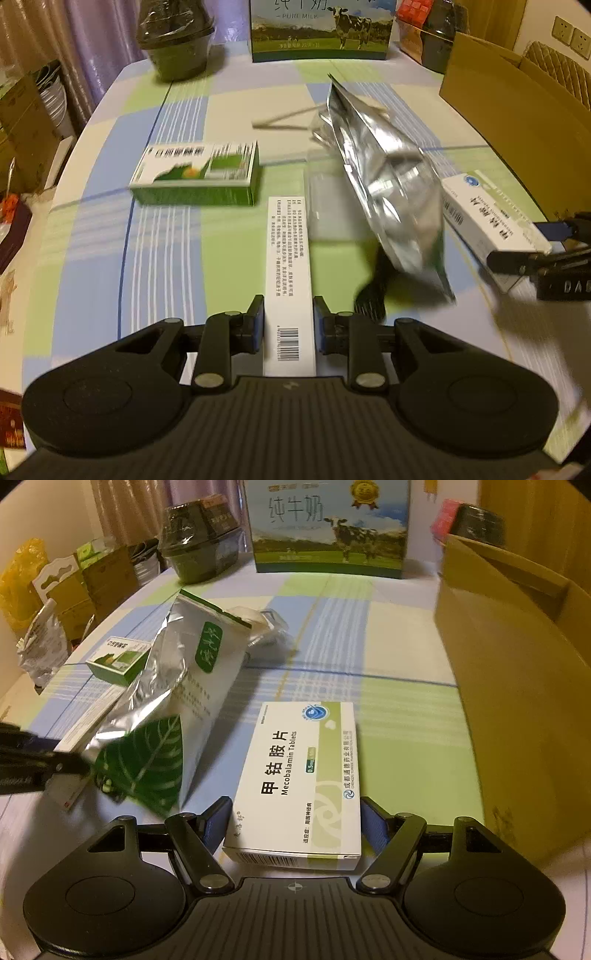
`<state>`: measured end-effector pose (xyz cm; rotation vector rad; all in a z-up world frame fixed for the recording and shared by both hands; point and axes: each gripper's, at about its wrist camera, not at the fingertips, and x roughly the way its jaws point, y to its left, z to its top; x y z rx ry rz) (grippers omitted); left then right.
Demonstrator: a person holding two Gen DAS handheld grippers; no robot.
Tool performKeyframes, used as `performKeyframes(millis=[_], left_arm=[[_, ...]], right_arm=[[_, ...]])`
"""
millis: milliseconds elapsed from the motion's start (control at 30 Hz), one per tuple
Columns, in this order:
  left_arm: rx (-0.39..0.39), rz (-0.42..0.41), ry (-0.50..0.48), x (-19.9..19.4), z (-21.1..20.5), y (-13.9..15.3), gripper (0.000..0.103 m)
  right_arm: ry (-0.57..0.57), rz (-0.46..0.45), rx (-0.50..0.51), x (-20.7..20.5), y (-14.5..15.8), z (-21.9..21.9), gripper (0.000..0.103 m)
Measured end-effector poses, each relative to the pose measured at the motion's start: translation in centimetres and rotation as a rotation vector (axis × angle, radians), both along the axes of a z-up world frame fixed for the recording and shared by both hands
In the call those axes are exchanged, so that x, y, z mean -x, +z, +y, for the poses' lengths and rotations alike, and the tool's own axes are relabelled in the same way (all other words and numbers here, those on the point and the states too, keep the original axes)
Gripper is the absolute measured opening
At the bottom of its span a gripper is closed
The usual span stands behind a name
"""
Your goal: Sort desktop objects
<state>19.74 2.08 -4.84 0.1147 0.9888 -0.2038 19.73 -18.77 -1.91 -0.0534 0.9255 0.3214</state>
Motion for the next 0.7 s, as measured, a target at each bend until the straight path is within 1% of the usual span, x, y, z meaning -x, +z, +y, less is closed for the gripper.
performKeyframes(millis=[167,300,433,533,567,633,700], left_arm=[[0.011,-0.001,0.011,4.2,-0.2,0.1,0.022],[0.07,-0.002,0.033,8.0,-0.6,0.2,0.022],[0.073,-0.013,0.008,10.8,-2.0,0.4,0.022],[0.07,-0.031,0.006,11.7,-2.9,0.5,0.023],[0.072,-0.034,0.008,11.7,-3.0,0.5,0.025],[0.072,-0.04,0.015,11.3,-3.2,0.5,0.033],[0.073,-0.045,0.015,10.9,-3.4,0.4,0.035]], right_arm=[[-0.026,0.022,-0.027,3.4,0.2,-1.1,0.07],[-0.044,0.036,-0.048,6.3,0.4,-1.8,0.07],[-0.061,0.048,-0.069,8.7,0.4,-2.5,0.071],[-0.066,0.045,-0.084,9.8,0.3,-2.7,0.072],[-0.067,0.039,-0.094,10.0,0.4,-2.7,0.073],[-0.072,0.015,-0.098,10.0,0.6,-2.7,0.075],[-0.083,-0.002,-0.085,9.8,0.7,-2.7,0.077]])
